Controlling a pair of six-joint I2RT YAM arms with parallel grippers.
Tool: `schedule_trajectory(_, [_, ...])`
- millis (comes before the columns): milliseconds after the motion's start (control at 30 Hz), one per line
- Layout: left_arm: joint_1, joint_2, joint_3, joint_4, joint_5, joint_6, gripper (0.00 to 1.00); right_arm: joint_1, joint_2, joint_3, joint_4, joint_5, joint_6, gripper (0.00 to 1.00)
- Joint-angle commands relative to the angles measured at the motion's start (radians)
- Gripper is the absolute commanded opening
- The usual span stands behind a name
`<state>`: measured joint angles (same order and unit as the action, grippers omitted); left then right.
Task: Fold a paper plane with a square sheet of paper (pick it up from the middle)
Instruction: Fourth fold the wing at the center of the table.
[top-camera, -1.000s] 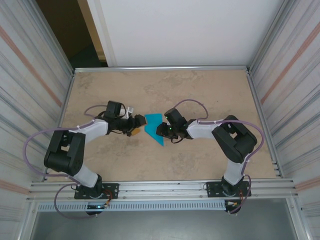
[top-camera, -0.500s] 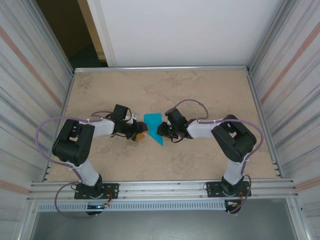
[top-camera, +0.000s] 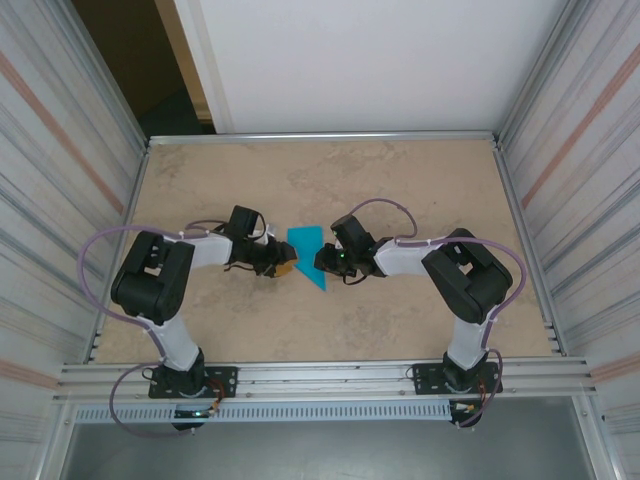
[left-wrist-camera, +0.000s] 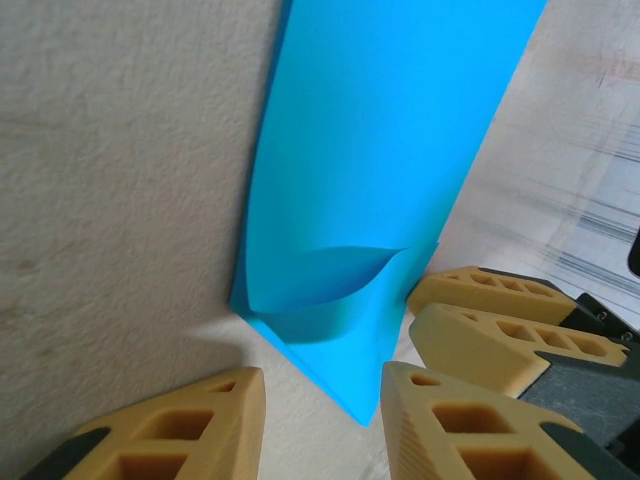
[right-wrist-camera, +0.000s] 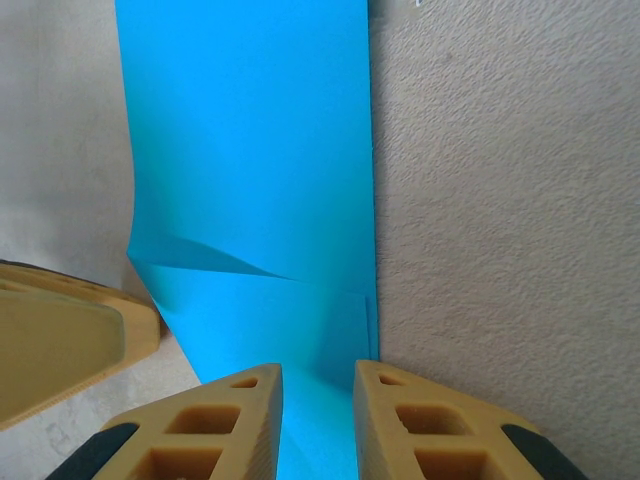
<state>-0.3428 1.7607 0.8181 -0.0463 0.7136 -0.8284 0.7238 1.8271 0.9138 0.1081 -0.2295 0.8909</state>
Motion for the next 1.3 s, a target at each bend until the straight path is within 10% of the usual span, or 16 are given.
schedule_trajectory(0, [-0.009, 0.019, 0.024, 0.015, 0.010, -0.006, 0.35, -0.008, 0.027, -0.007, -0.013, 0.000, 0.022, 0.24])
schedule_trajectory(1267, [0.026, 0.091, 0.029, 0.183, 0.184, 0.035, 0.27, -0.014, -0.015, -0.019, -0.013, 0.001, 0.014, 0.28])
